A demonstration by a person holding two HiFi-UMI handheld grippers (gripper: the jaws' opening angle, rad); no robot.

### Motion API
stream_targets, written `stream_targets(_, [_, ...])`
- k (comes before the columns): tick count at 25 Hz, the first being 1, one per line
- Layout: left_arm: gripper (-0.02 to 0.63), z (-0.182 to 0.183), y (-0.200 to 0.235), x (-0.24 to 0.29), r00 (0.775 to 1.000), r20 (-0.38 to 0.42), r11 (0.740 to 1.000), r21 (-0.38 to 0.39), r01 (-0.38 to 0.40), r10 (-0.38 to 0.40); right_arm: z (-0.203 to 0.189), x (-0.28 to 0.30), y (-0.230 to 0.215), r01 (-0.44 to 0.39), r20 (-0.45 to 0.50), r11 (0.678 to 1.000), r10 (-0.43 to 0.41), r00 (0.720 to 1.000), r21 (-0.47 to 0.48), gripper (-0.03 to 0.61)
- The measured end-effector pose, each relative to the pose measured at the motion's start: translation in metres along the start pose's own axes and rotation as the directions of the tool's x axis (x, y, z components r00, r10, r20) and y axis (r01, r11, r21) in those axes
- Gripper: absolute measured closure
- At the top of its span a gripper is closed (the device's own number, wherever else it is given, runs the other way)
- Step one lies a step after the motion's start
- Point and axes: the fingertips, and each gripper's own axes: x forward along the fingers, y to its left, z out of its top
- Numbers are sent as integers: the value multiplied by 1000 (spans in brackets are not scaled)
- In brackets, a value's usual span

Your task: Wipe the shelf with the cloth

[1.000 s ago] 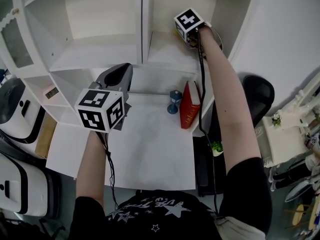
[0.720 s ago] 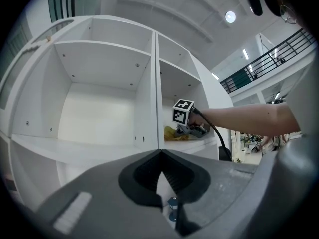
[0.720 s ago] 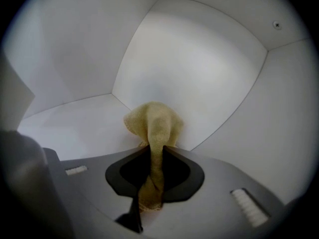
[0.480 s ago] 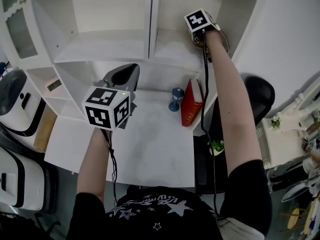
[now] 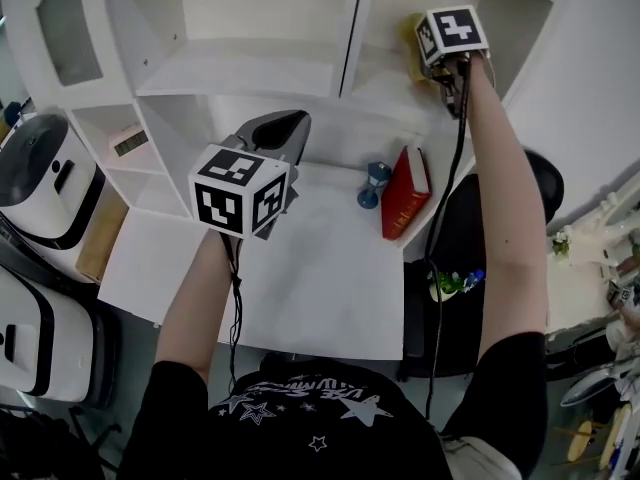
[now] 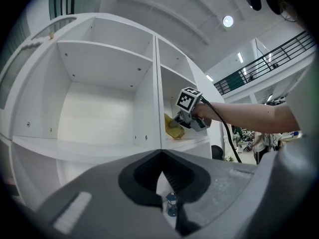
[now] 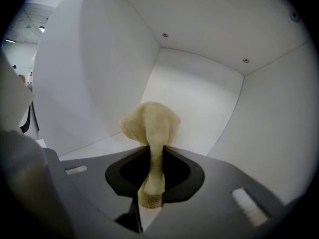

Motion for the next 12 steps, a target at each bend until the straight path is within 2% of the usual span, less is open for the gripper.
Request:
stream_targets(5, [611,-3,-1,1,999,-5,999,4,40,-40,14,-11,48,-133,38,991,133,990,-8,495])
stream_targets(12, [611,-1,6,2,997,8,998,-4,71,-71,17,-7,99,-287,17,958,288,958,-17,495])
